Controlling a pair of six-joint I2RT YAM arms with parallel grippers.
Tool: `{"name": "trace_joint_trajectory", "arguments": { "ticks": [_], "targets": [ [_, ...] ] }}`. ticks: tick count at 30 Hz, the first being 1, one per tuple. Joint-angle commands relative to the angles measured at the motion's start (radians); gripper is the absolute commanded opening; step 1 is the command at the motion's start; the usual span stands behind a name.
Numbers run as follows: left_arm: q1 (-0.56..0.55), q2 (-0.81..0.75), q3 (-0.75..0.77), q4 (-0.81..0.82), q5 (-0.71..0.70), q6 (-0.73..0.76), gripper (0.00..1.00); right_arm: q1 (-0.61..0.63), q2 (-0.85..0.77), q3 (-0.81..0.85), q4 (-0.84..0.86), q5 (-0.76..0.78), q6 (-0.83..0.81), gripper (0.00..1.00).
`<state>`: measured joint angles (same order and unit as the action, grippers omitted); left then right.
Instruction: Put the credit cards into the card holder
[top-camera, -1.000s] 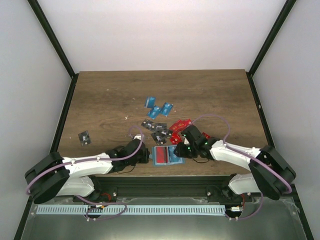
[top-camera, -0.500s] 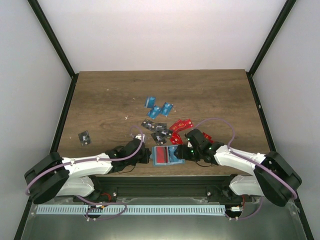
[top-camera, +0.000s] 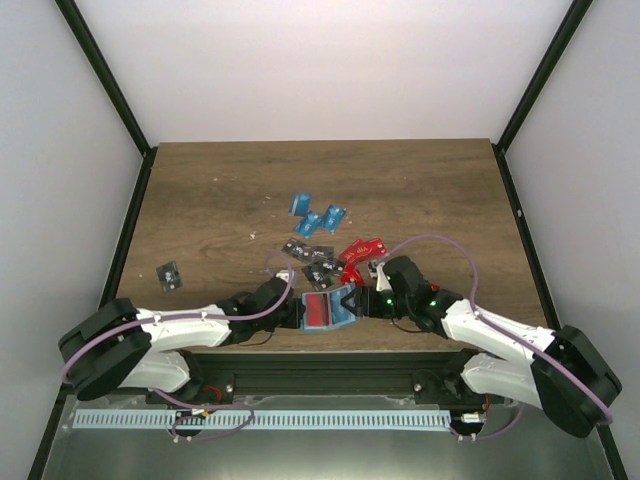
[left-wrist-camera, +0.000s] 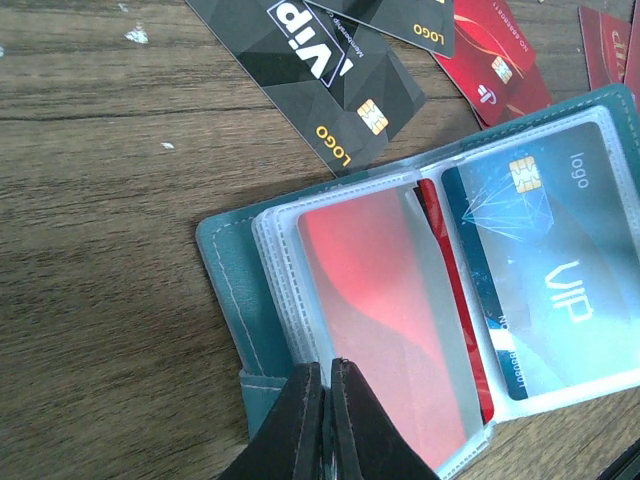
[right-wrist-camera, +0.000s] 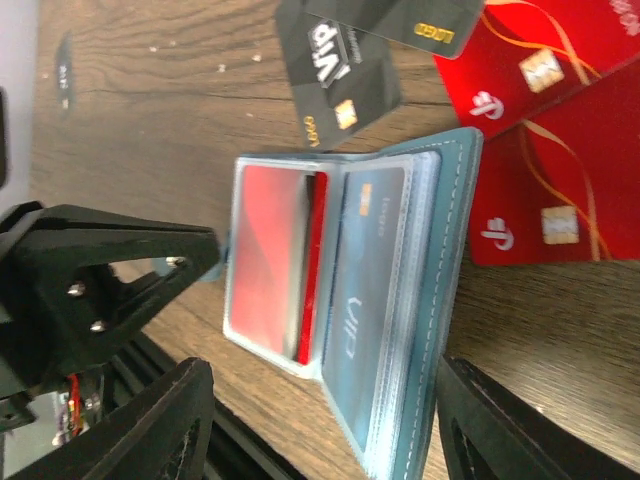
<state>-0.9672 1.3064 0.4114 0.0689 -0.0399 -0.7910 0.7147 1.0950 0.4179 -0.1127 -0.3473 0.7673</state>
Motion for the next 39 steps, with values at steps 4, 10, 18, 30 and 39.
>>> {"name": "trace_joint_trajectory", "arguments": {
  "ticks": [4,10,18,30,39],
  "targets": [
    [-0.003,0.023,0.01,0.046,0.023,0.01,0.04,-0.006,-0.005,-0.004,0.099,-0.131,-0.042,0.61],
    [-0.005,0.022,0.004,0.059,0.025,0.009,0.04,0.01,0.029,0.011,0.149,-0.187,-0.048,0.61],
    [-0.006,0.029,-0.008,0.087,0.042,0.006,0.04,0.049,0.097,0.047,0.191,-0.21,-0.051,0.6],
    [-0.006,-0.025,-0.033,0.084,0.039,0.011,0.04,0.123,0.258,0.125,0.255,-0.187,-0.031,0.6],
    [-0.007,-0.078,-0.093,0.102,0.041,-0.006,0.04,0.123,0.37,0.143,0.323,-0.175,0.004,0.56]
  ]
}}
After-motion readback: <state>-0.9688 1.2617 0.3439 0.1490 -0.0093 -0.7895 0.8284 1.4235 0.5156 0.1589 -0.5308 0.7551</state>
